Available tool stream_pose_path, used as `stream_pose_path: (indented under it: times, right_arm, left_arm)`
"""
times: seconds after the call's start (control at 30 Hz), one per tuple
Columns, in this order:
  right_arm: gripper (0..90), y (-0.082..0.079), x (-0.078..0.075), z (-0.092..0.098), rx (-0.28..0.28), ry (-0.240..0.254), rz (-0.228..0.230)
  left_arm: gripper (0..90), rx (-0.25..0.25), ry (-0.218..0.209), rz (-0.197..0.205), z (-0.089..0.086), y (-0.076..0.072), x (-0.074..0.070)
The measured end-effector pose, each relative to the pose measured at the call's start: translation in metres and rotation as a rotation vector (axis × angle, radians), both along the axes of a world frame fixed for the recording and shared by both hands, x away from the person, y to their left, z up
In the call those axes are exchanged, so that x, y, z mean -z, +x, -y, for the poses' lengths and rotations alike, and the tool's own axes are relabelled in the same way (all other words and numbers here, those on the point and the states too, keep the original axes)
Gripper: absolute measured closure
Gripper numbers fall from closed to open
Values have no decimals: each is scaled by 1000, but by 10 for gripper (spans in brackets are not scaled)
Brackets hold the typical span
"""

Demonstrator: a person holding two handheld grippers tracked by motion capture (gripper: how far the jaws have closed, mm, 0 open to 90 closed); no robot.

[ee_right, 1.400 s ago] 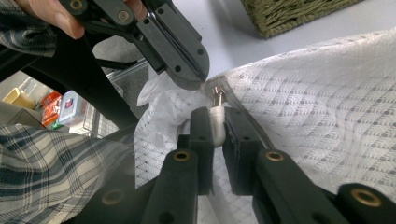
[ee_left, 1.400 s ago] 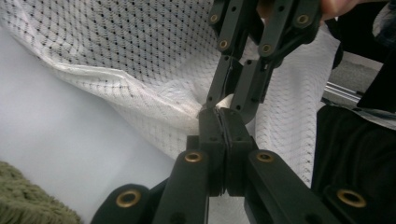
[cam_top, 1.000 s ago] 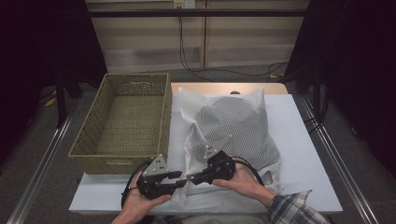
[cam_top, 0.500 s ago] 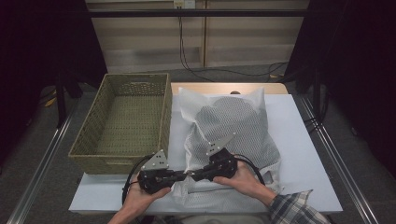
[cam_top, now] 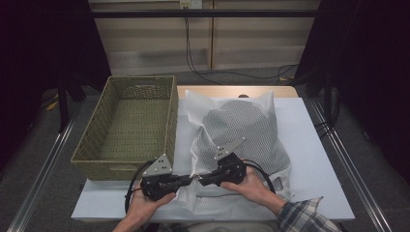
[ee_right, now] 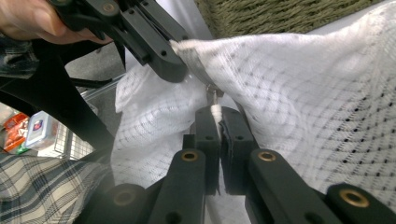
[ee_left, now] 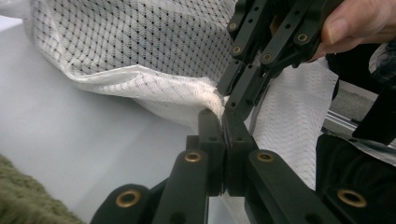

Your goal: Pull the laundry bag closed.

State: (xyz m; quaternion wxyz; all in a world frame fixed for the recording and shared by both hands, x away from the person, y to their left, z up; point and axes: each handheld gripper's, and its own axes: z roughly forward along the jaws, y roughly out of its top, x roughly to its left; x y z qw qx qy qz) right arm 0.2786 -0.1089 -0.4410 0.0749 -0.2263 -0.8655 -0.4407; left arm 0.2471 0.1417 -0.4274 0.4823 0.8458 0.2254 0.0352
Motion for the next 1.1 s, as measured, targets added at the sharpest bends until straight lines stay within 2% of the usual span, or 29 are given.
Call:
stream_pose_path:
  times: [0.1, 0.27, 0.3, 0.43, 0.5, 0.57, 0.63, 0.77, 0.83, 0.9, 1.0, 1.1]
  right_arm:
    - [873, 0, 1, 0, 3, -11, 7]
    - [873, 3, 7, 4, 9, -25, 5]
    - [872, 4, 8, 6, 19, -27, -1]
    - [872, 2, 9, 4, 28, -47, 4]
    - [873, 0, 8, 3, 34, -55, 11]
    - [872, 0, 8, 3, 29, -56, 10]
    - [872, 1, 9, 4, 29, -49, -2]
    - [872, -2, 6, 2, 28, -60, 13]
    - [872, -3, 6, 2, 16, -55, 16]
    - [872, -3, 6, 2, 18, -57, 16]
    - [872, -5, 6, 1, 8, -54, 17]
    - [872, -6, 6, 0, 4, -57, 13]
  left_arm:
    - [887, -2, 13, 3, 0, -1, 0]
    - [886, -31, -21, -5, -4, -1, -1]
    - [886, -32, 2, 4, -4, -1, 0]
    - [869, -29, -1, 7, -2, 0, 2]
    - [813, -34, 13, 20, -2, -1, 1]
    - [791, -34, -4, 10, -1, -1, 2]
    - [732, -43, 3, 5, 0, 1, 2]
    - [664, -45, -6, 3, 2, 3, 2]
    - [641, -45, -19, -16, 4, 6, 3]
    - [641, -45, -33, -46, 7, 10, 5]
    - [666, -34, -26, -45, 12, 11, 7]
    - [815, -29, -32, -44, 10, 12, 4]
